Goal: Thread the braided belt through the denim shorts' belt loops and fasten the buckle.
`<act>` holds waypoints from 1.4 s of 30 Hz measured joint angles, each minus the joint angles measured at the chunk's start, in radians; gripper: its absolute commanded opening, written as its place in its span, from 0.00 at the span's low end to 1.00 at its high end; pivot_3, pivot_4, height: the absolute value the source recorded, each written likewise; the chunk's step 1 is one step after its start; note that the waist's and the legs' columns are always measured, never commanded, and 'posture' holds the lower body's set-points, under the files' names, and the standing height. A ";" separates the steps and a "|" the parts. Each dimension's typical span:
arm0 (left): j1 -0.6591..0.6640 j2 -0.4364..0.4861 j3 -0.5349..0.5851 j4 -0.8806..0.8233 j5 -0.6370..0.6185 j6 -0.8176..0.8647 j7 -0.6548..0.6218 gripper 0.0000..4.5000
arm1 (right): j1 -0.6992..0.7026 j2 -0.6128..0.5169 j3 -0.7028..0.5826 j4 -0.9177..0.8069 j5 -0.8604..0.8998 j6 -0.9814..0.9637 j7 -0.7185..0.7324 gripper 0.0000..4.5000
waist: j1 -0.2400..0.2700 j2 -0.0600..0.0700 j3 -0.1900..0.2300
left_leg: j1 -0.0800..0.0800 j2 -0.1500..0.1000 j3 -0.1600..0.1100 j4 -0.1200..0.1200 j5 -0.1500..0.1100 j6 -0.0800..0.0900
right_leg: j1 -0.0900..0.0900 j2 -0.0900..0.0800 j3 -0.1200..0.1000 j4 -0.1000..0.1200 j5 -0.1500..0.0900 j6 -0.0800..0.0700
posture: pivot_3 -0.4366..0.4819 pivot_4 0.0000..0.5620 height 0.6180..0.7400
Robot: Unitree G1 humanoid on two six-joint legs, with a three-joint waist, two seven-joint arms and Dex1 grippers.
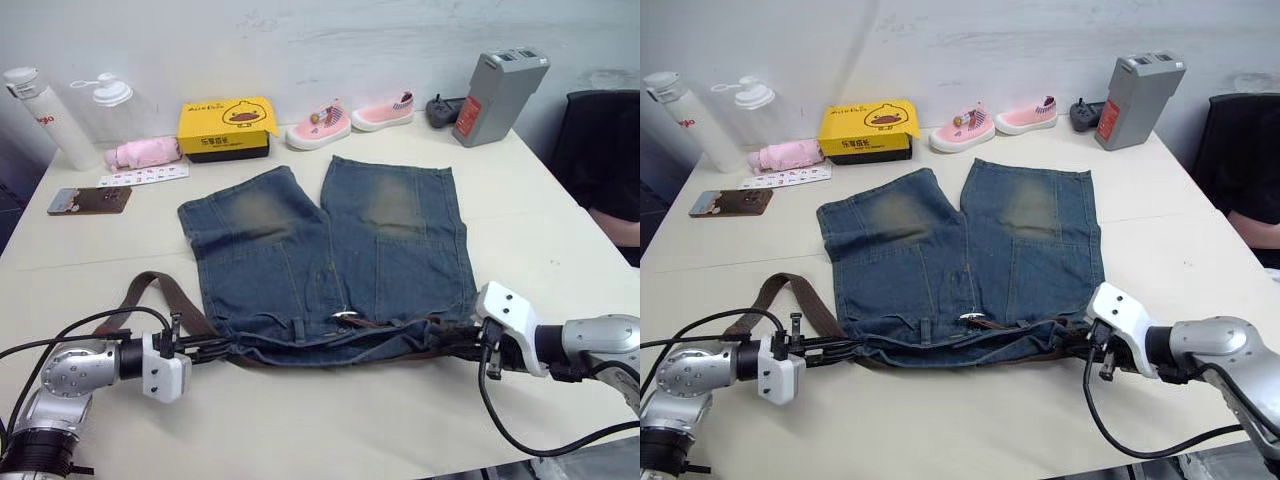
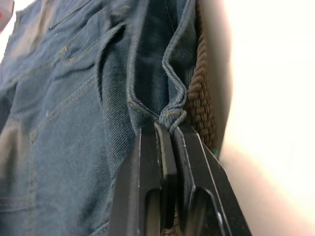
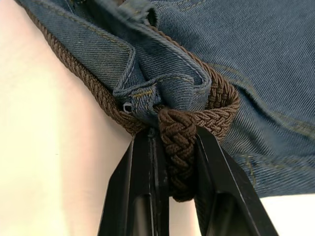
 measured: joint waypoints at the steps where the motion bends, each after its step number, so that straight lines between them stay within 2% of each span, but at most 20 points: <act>1: 0.002 0.011 -0.006 0.003 -0.008 -0.003 0.004 0.18 | 0.008 -0.013 -0.004 0.014 -0.015 -0.008 -0.001 0.49 | -0.001 0.000 0.000 | 0.000 0.000 0.001 0.000 0.000 0.000 | 0.000 0.000 0.000 0.000 0.000 0.000 | 0.48 0.27 0.77; 2: 0.015 0.028 -0.013 -0.002 -0.023 0.010 0.003 0.25 | 0.022 -0.022 -0.013 0.025 -0.021 -0.013 0.004 0.58 | -0.001 -0.001 0.000 | 0.000 0.000 0.001 0.000 0.000 0.001 | 0.000 -0.001 0.000 -0.001 0.000 0.001 | 0.48 0.27 0.77; 5: 0.075 0.091 -0.035 -0.078 -0.088 0.128 -0.026 0.57 | 0.057 -0.041 -0.053 0.033 -0.011 -0.016 0.056 0.93 | -0.005 0.000 0.002 | -0.001 0.002 0.002 0.000 -0.001 0.000 | 0.001 -0.001 0.001 0.000 0.001 0.001 | 0.48 0.27 0.77; 6: 0.095 0.109 -0.045 -0.112 -0.113 0.188 -0.039 0.69 | 0.058 -0.047 -0.067 0.032 -0.001 -0.016 0.077 1.00 | -0.005 0.001 0.003 | 0.000 0.003 0.002 0.000 -0.001 0.001 | 0.002 -0.002 0.002 -0.001 0.001 0.001 | 0.48 0.27 0.77; 8: 0.152 0.193 -0.055 -0.239 -0.207 0.390 -0.086 0.89 | 0.061 -0.060 -0.126 0.027 0.049 -0.017 0.145 1.00 | -0.005 0.002 0.009 | 0.000 0.005 0.002 0.000 -0.002 0.000 | 0.002 -0.001 0.003 -0.002 0.001 0.001 | 0.48 0.27 0.77; 11: 0.179 0.378 -0.044 -0.425 -0.429 0.817 -0.175 0.89 | 0.003 -0.077 -0.211 0.022 0.144 -0.012 0.238 1.00 | -0.004 0.002 0.012 | 0.000 0.006 0.000 0.001 -0.001 0.000 | 0.000 0.001 0.002 0.000 0.000 0.000 | 0.48 0.27 0.77; 13: 0.110 0.441 -0.028 -0.478 -0.591 1.077 -0.213 0.89 | -0.109 -0.077 -0.216 0.035 0.208 0.005 0.252 1.00 | -0.003 0.003 0.013 | 0.000 0.004 0.000 0.001 -0.001 0.000 | 0.001 0.000 0.004 0.000 0.000 0.000 | 0.48 0.27 0.77; 15: -0.024 0.437 -0.015 -0.474 -0.692 1.248 -0.216 0.89 | -0.249 -0.057 -0.171 0.067 0.217 0.028 0.211 1.00 | -0.004 0.005 0.012 | 0.001 0.002 0.000 0.002 -0.001 0.000 | -0.001 -0.001 0.004 0.001 0.000 0.000 | 0.48 0.27 0.77; 17: -0.186 0.381 -0.012 -0.446 -0.725 1.359 -0.188 0.89 | -0.396 -0.004 -0.081 0.124 0.176 0.057 0.119 1.00 | -0.007 0.003 0.011 | 0.000 -0.001 0.000 0.001 0.001 -0.001 | -0.002 0.000 0.004 0.005 0.001 0.001 | 0.48 0.27 0.77; 20: -0.343 0.246 -0.079 -0.343 -0.608 1.390 -0.087 0.89 | -0.541 0.104 0.083 0.234 0.062 0.109 -0.033 1.00 | -0.006 0.004 0.008 | -0.001 -0.003 0.005 0.000 0.004 -0.001 | -0.004 0.000 0.003 0.006 0.001 0.001 | 0.48 0.27 0.77; 23: -0.386 0.138 -0.152 -0.220 -0.457 1.375 0.005 0.89 | -0.588 0.156 0.202 0.337 -0.033 0.136 -0.106 1.00 | -0.004 0.002 0.009 | -0.003 -0.002 0.013 0.001 0.007 0.001 | -0.007 0.001 0.001 0.007 0.001 0.001 | 0.48 0.27 0.77; 27: -0.407 0.070 -0.212 -0.118 -0.336 1.352 0.064 0.89 | -0.611 0.191 0.290 0.426 -0.111 0.133 -0.137 1.00 | -0.003 -0.004 0.011 | -0.004 -0.002 0.013 0.002 0.008 0.002 | -0.008 0.001 0.001 0.007 0.001 0.001 | 0.48 0.27 0.77; 29: -0.418 0.048 -0.247 -0.044 -0.230 1.290 0.091 0.89 | -0.629 0.215 0.364 0.484 -0.173 0.121 -0.141 1.00 | -0.003 -0.005 0.010 | -0.003 -0.002 0.014 0.002 0.008 0.002 | -0.007 0.000 0.002 0.007 0.001 0.001 | 0.48 0.27 0.77; 32: -0.439 0.029 -0.263 -0.010 -0.157 1.235 0.092 0.71 | -0.663 0.236 0.419 0.513 -0.211 0.142 -0.129 0.82 | -0.003 -0.003 0.007 | -0.002 -0.002 0.014 0.003 0.008 0.001 | -0.007 -0.001 0.002 0.008 0.002 0.001 | 0.48 0.27 0.77; 36: -0.440 0.019 -0.263 0.000 -0.126 1.203 0.073 0.33 | -0.682 0.257 0.442 0.541 -0.236 0.137 -0.098 0.41 | -0.004 -0.004 -0.001 | -0.001 -0.001 0.014 0.002 0.007 0.000 | -0.006 -0.001 0.002 0.009 0.002 0.001 | 0.48 0.27 0.77; 37: -0.437 0.016 -0.261 -0.001 -0.122 1.201 0.072 0.26 | -0.690 0.263 0.448 0.554 -0.246 0.132 -0.094 0.32 | -0.004 -0.005 -0.003 | -0.001 -0.001 0.014 0.002 0.007 0.000 | -0.006 -0.001 0.002 0.009 0.002 0.001 | 0.48 0.27 0.77; 39: -0.433 0.008 -0.256 -0.001 -0.103 1.191 0.072 0.26 | -0.714 0.285 0.463 0.595 -0.273 0.112 -0.094 0.10 | -0.004 -0.006 -0.006 | -0.001 -0.001 0.014 0.003 0.007 0.000 | -0.006 -0.001 0.002 0.009 0.002 0.001 | 0.48 0.27 0.77; 40: -0.433 0.008 -0.256 -0.001 -0.101 1.190 0.073 0.26 | -0.717 0.288 0.464 0.599 -0.276 0.110 -0.094 0.04 | -0.004 -0.007 -0.006 | -0.001 -0.001 0.014 0.003 0.007 0.000 | -0.006 -0.001 0.002 0.009 0.002 0.001 | 0.48 0.27 0.77; 42: -0.433 0.004 -0.255 -0.001 -0.090 1.182 0.076 0.26 | -0.729 0.302 0.465 0.629 -0.291 0.094 -0.095 0.00 | -0.004 -0.007 -0.007 | 0.000 -0.001 0.014 0.003 0.007 0.000 | -0.006 -0.001 0.002 0.009 0.002 0.001 | 0.48 0.27 0.77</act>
